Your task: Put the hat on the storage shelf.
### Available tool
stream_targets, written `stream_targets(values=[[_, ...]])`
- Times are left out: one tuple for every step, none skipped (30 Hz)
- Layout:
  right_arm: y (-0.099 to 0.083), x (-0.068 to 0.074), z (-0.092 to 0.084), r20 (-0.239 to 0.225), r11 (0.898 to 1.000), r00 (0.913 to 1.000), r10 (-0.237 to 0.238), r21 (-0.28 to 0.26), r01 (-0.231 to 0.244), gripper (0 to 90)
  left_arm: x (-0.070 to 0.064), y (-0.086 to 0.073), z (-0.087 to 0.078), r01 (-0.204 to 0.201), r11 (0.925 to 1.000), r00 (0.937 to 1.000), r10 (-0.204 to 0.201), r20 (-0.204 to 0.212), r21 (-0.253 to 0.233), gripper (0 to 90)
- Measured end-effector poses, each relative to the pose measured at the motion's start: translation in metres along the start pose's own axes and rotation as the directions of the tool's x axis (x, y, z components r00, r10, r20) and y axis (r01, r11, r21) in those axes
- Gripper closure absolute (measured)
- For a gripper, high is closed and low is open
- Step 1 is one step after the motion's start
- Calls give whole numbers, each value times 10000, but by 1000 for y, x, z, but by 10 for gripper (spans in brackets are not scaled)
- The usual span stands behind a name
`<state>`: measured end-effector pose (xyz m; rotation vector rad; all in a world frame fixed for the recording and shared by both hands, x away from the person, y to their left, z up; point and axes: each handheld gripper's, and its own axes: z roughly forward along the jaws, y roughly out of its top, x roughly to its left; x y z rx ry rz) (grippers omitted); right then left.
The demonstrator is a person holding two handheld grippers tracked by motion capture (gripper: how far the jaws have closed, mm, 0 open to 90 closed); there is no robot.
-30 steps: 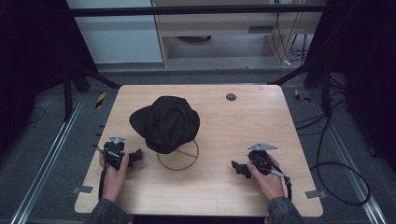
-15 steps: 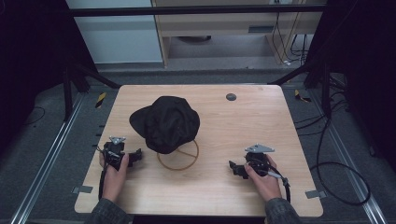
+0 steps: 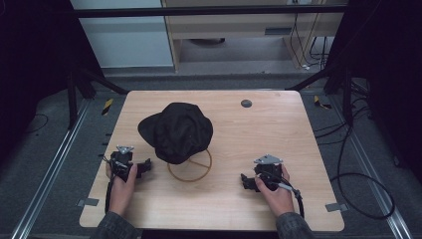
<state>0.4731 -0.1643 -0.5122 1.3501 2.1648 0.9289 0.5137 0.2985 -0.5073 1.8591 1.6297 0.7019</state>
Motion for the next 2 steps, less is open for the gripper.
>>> stream_targets(values=[[0,0,0,-20,10000,10000,-12,8,12,27,0,0,0,0,10000,10000,0,0,0,0],[0,0,0,-27,10000,10000,-22,8,22,27,0,0,0,3,10000,10000,-3,1,0,0]])
